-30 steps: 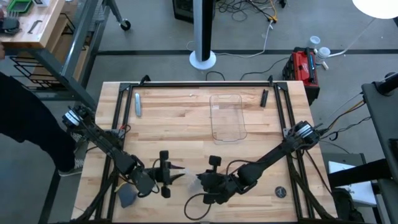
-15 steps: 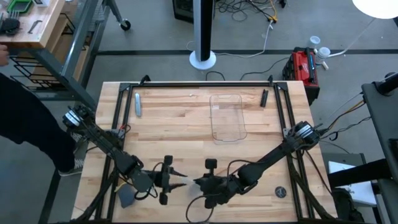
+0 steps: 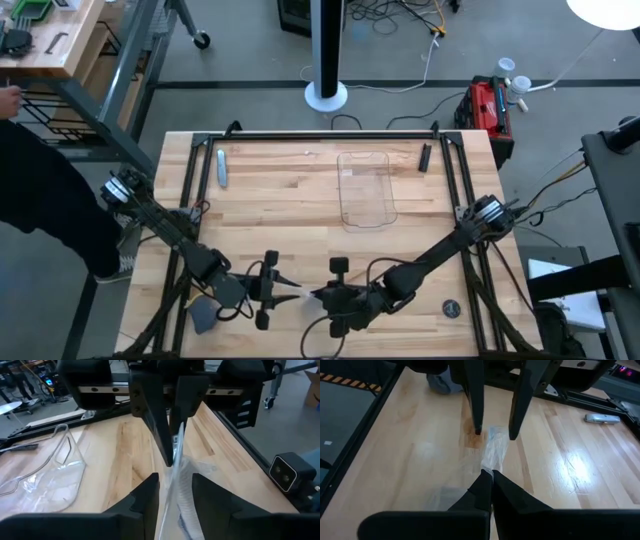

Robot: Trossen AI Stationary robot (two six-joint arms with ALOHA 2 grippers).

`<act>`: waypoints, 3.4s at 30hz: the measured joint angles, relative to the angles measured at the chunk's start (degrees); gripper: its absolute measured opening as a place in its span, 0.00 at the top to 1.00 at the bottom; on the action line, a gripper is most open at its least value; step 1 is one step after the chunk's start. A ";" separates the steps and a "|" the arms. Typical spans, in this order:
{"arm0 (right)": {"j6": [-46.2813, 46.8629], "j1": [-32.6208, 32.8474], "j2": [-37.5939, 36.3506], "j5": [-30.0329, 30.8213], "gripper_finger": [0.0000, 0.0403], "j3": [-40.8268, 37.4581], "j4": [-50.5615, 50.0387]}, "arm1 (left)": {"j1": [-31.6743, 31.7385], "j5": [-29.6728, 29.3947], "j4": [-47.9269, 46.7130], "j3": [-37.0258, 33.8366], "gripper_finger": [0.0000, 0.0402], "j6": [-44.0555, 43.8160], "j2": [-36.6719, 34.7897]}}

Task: Roll bandage
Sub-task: Close the transparent zip bag

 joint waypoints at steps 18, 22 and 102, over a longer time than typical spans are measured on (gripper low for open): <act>0.42 0.00 0.00 0.03 1.00 -0.03 -0.16 | 1.03 4.12 3.47 -0.07 0.81 0.02 0.09; 0.42 -0.02 0.00 0.04 1.00 -0.03 -0.14 | 1.41 7.39 5.11 -0.07 0.80 1.02 0.09; 0.46 -0.04 0.00 0.07 1.00 -0.05 0.04 | 2.73 5.90 -6.15 -1.09 0.84 -2.88 0.09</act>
